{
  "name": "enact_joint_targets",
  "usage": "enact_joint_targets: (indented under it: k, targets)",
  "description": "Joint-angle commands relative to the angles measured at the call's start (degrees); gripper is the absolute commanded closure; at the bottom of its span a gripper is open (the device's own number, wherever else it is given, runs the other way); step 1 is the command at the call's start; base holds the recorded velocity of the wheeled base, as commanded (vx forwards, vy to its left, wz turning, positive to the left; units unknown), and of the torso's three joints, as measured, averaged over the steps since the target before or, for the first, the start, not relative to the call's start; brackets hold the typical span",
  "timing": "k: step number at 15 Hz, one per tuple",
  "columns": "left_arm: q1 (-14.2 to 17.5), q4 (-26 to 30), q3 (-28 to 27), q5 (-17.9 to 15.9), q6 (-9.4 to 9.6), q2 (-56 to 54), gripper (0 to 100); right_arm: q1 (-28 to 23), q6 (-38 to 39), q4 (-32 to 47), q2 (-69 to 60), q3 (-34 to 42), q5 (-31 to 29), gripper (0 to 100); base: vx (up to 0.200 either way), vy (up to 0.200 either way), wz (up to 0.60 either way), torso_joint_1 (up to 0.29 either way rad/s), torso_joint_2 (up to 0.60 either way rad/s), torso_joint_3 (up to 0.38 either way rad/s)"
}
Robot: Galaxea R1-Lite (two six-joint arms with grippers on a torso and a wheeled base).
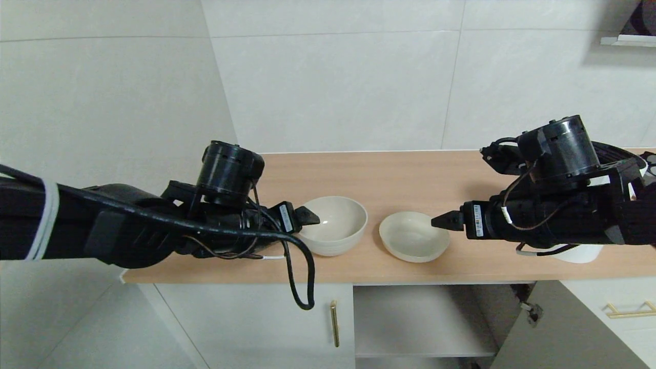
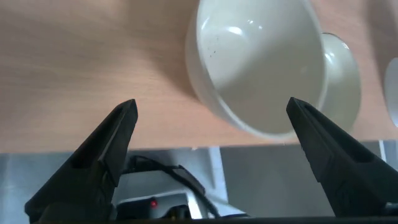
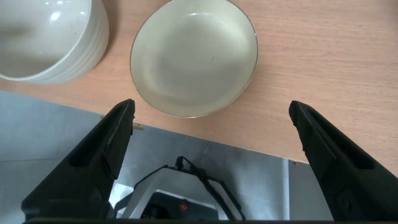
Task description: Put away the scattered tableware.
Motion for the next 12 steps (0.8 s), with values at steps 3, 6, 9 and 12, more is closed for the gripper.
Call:
enact_joint_targets:
  k: [3,6,9,12]
  targets:
    - [-0.2,-1.9,-0.5,0.1,-1.85,4.2,0,0.0,0.0,0.0,0.2,0.0,0.1,0,0.000,0.000,0.00,0.000,0.00,0.000]
    - [-0.2,-1.9,-1.3,0.1,-3.61,4.3,0,0.0,0.0,0.0,0.2,0.0,0.1,0,0.000,0.000,0.00,0.000,0.00,0.000]
    - [-0.2,-1.9,-1.4,0.1,-3.61,4.2,100,0.0,0.0,0.0,0.0,0.1,0.1,0,0.000,0.000,0.00,0.000,0.00,0.000]
    - [-0.2,-1.8,-1.3,0.1,-3.61,3.8,100,0.0,0.0,0.0,0.1,0.0,0.0,0,0.000,0.000,0.00,0.000,0.00,0.000]
